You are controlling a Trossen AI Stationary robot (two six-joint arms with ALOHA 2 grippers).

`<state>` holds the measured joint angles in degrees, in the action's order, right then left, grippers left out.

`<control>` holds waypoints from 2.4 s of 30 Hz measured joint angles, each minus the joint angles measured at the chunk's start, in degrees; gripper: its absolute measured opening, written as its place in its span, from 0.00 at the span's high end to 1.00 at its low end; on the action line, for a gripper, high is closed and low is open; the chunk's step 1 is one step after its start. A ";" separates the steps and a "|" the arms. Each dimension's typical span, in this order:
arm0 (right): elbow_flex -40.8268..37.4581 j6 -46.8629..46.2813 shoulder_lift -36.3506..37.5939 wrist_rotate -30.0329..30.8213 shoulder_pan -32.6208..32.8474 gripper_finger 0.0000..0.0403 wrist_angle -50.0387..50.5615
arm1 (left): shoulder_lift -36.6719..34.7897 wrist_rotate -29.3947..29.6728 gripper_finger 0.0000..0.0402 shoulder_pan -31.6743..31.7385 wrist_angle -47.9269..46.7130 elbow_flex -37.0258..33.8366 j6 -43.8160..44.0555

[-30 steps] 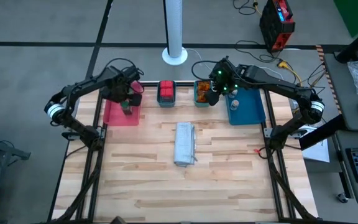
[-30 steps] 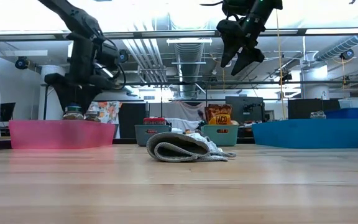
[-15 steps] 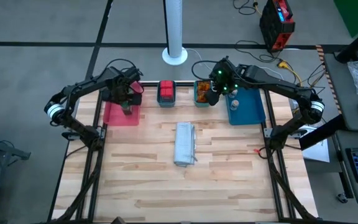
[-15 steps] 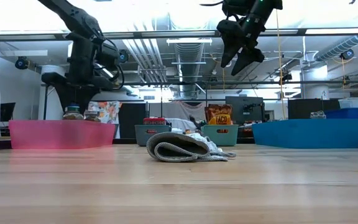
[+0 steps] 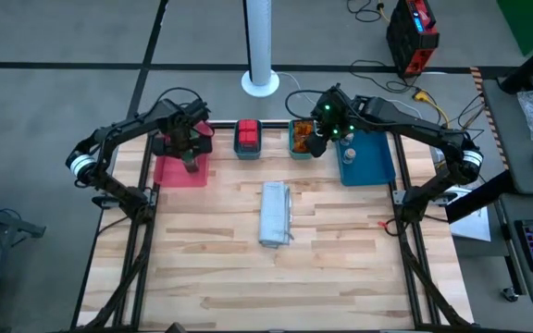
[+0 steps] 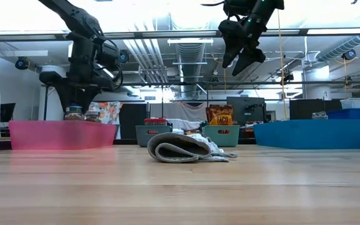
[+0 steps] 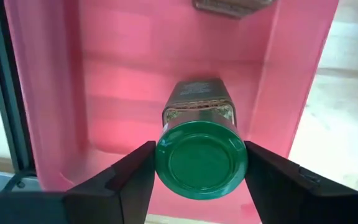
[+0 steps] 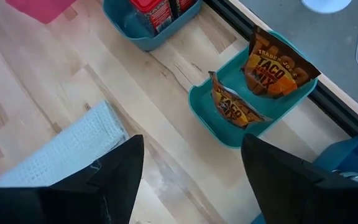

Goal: Sort spices by type
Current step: Put the green seasoning bottle into the pink bin

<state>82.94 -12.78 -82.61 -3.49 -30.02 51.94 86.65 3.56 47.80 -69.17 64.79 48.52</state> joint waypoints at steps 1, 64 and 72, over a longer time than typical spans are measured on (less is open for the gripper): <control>0.00 0.05 0.00 0.00 0.00 0.36 0.00 | -0.02 -0.02 0.46 -0.01 -0.25 0.00 0.01; 0.00 -1.79 0.00 0.00 0.00 0.36 -0.02 | -2.90 -7.59 1.00 -2.65 -10.31 9.34 -30.80; 0.00 -1.70 0.00 0.00 -0.02 0.33 -0.20 | 0.19 -3.94 0.89 -2.61 -9.70 18.34 -43.70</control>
<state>82.94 -14.48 -82.61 -3.49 -30.04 51.75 86.84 -0.38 45.19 -78.87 83.13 4.83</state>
